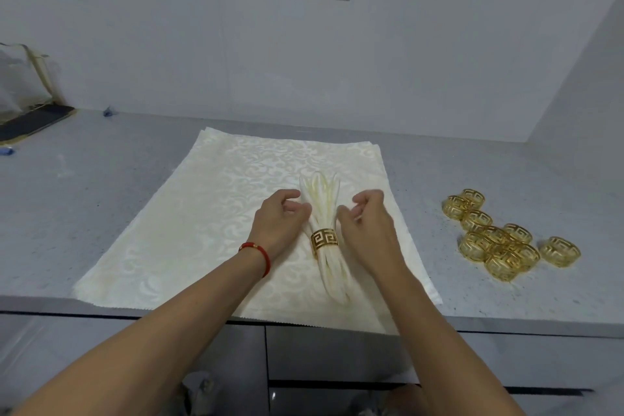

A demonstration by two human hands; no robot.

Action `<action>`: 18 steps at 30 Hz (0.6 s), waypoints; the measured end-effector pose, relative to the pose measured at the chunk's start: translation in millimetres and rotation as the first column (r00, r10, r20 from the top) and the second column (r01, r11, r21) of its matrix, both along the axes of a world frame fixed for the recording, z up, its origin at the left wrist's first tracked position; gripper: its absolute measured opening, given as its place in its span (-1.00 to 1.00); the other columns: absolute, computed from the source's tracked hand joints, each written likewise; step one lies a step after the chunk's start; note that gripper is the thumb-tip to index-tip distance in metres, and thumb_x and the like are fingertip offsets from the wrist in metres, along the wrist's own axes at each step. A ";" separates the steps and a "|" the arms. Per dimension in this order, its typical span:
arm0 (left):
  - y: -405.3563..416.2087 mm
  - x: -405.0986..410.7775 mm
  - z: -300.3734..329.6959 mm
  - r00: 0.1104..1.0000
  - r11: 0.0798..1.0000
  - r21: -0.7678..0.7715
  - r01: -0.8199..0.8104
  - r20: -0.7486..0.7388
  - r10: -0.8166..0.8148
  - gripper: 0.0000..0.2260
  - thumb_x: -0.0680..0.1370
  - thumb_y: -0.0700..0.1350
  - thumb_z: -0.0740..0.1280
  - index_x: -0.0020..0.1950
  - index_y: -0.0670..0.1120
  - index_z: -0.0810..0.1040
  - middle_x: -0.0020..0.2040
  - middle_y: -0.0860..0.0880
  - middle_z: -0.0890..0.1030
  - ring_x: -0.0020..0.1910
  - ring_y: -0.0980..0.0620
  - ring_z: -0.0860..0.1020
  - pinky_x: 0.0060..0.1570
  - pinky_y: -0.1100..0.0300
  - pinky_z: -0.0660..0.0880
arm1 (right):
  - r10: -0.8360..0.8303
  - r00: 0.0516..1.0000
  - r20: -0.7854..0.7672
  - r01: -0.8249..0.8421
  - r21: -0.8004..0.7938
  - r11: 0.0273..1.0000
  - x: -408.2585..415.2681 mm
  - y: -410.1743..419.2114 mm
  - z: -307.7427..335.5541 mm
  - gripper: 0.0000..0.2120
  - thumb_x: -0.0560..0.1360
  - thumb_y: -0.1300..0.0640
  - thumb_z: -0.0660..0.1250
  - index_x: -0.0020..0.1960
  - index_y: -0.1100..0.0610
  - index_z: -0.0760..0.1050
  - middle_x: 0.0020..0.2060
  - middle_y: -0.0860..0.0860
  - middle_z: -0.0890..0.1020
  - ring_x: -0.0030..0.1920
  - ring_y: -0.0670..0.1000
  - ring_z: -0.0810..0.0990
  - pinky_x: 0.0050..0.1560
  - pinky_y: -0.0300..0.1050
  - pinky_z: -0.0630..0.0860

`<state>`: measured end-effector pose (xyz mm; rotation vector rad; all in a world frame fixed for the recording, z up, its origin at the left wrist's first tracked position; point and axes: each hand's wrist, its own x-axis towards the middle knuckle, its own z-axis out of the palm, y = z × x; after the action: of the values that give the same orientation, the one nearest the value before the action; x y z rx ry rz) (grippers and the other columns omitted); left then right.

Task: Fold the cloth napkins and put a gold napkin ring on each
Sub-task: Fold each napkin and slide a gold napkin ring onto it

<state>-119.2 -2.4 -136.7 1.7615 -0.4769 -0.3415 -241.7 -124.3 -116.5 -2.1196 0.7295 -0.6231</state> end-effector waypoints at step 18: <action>10.1 9.5 -0.6 0.994 0.995 -0.052 0.087 -0.060 -0.090 -0.53 0.39 -0.31 0.37 0.24 0.06 0.54 0.09 0.05 0.58 -0.24 0.13 0.54 -0.04 0.05 0.66 | 0.171 0.981 -0.087 -0.148 0.230 0.962 6.6 -41.0 -6.3 -0.52 0.52 0.36 0.32 0.36 -0.02 0.43 0.15 -0.01 0.56 -0.06 -0.02 0.59 0.00 -0.09 0.58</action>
<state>-109.7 7.8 -137.2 1.6807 -0.5152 -0.4424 -235.1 -165.3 -122.9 -1.9895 0.6455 -0.3271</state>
